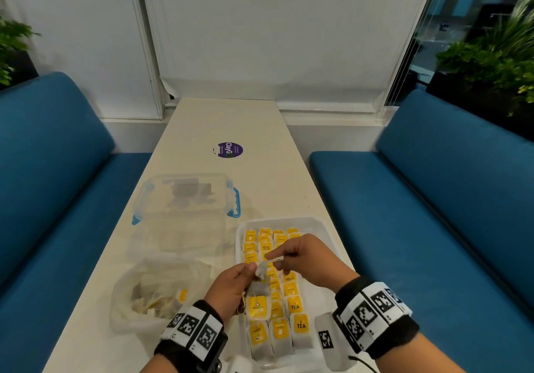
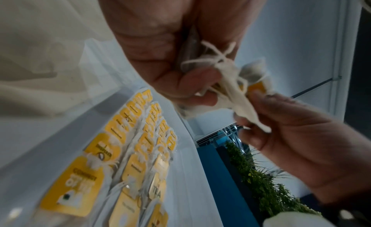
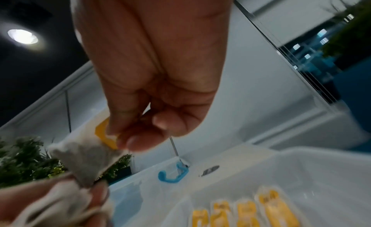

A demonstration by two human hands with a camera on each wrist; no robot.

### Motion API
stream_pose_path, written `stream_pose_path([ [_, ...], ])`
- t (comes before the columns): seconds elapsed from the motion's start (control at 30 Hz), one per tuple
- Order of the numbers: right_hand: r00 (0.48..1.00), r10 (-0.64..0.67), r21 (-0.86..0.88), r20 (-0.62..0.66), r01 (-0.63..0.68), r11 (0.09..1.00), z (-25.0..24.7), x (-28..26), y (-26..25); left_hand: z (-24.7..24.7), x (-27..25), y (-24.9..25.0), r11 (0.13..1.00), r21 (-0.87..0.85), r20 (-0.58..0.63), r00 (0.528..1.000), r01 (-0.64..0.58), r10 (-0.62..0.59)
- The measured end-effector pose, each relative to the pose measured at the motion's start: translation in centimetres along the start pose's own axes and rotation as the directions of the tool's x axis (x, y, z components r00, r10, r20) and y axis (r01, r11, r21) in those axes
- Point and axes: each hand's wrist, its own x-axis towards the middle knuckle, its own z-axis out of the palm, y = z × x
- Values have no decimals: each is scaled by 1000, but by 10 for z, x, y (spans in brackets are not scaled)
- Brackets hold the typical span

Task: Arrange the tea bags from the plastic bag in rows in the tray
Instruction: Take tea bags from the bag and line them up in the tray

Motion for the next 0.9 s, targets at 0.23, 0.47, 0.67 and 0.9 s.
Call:
stream_pose_path([
  [0.23,985,44,-213,-169,-81,974,-29,6,-8,-2,-2,-4,1000,-16,-46,999,11,-12],
  [0.47,956,249,-123,-154,-269,955,-30,13,10,0,1,-2,999,-41,-42,998,35,-36],
  [0.67,915,277,-73,-294,-310,948,-36,17,30,-5,4,-6,999,-23,-55,997,45,-46],
  [0.9,904,350,-164,-246,-395,904,-37,28,42,-3,10,-4,999,25,-63,997,41,-39],
])
